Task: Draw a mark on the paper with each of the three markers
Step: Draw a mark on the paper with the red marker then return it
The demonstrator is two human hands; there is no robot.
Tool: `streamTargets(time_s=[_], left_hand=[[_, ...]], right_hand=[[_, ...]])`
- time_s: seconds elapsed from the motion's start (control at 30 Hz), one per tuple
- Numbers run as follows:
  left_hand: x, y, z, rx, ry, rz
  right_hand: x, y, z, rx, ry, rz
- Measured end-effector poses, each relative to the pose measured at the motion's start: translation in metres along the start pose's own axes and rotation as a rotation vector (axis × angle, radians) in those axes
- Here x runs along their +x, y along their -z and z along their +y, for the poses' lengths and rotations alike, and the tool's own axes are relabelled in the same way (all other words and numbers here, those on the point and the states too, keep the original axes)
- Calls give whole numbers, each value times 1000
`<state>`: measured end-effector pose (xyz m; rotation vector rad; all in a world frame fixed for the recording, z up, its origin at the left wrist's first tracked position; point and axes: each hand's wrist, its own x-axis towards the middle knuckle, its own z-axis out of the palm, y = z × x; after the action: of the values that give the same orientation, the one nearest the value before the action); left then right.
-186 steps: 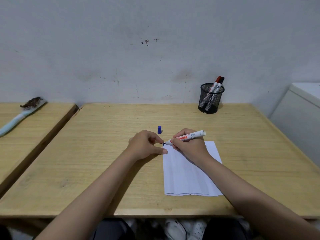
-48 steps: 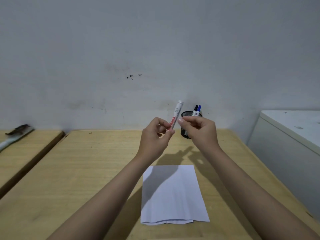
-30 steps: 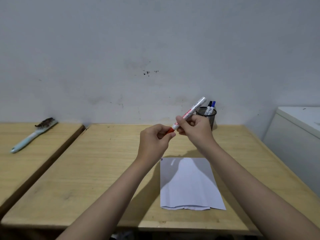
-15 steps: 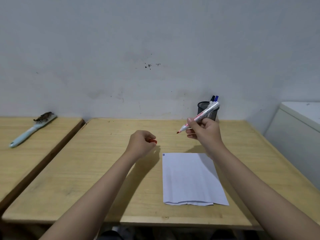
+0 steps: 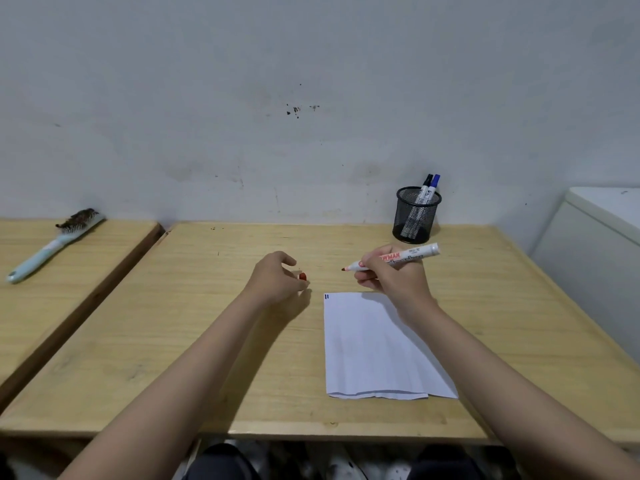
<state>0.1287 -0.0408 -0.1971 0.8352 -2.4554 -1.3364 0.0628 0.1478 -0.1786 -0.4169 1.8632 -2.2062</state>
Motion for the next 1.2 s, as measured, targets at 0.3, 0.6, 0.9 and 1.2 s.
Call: streamTargets(time_s=[0.3, 0.6, 0.9, 1.2], left_hand=[[-41, -18, -11, 80, -203, -74], [-30, -16, -10, 289, -279, -168], [-24, -16, -13, 313, -281, -200], [-24, -15, -11, 317, -286, -214]], right_hand=[[3, -11, 36, -43, -110, -77], [2, -7, 54, -98, -59, -34], [1, -6, 57, -231, -39, -67], [4, -6, 59, -266, -38, -83]])
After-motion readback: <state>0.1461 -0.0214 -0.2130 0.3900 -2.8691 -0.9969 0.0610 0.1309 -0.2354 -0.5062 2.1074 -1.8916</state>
